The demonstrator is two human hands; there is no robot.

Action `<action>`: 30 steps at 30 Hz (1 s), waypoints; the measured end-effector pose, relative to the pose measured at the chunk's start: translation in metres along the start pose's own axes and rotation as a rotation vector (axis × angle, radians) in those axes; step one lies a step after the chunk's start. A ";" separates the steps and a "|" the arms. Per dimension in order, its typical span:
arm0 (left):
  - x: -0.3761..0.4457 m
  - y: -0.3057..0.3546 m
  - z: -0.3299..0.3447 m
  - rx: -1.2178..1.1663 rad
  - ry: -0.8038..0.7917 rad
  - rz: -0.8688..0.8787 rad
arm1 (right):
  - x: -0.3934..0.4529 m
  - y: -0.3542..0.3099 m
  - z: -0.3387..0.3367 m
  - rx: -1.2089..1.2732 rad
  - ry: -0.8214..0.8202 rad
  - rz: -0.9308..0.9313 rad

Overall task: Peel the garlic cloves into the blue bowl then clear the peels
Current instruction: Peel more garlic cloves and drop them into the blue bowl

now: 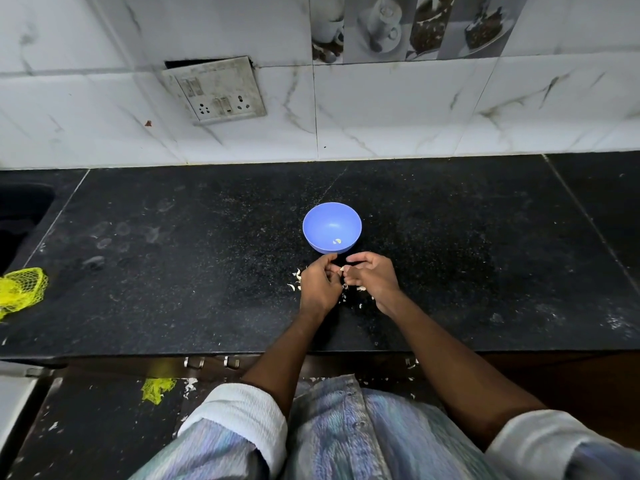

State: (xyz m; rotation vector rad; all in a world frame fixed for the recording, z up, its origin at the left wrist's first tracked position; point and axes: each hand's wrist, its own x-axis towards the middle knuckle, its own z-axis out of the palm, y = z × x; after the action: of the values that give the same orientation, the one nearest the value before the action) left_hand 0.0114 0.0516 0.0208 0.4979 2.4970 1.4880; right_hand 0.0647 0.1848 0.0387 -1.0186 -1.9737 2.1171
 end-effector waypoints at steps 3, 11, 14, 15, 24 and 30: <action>0.001 0.000 0.002 -0.010 0.017 -0.024 | 0.002 0.002 -0.002 -0.046 -0.022 -0.039; 0.005 0.001 0.004 -0.070 0.048 -0.155 | 0.004 0.001 0.000 -0.092 -0.037 -0.036; 0.006 0.003 0.003 -0.066 0.042 -0.148 | 0.006 0.001 0.001 -0.099 -0.011 -0.019; 0.005 0.004 0.002 -0.068 0.041 -0.142 | 0.006 0.001 0.001 -0.096 -0.008 -0.012; 0.003 0.009 0.000 -0.092 0.036 -0.045 | 0.011 -0.002 0.000 0.071 0.014 0.078; 0.006 0.003 -0.001 -0.097 0.023 -0.076 | 0.010 -0.003 0.001 0.171 -0.006 0.104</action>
State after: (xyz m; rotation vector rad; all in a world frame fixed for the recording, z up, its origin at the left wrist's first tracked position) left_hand 0.0067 0.0546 0.0239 0.3672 2.4177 1.5849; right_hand 0.0552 0.1891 0.0375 -1.1074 -1.7410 2.2971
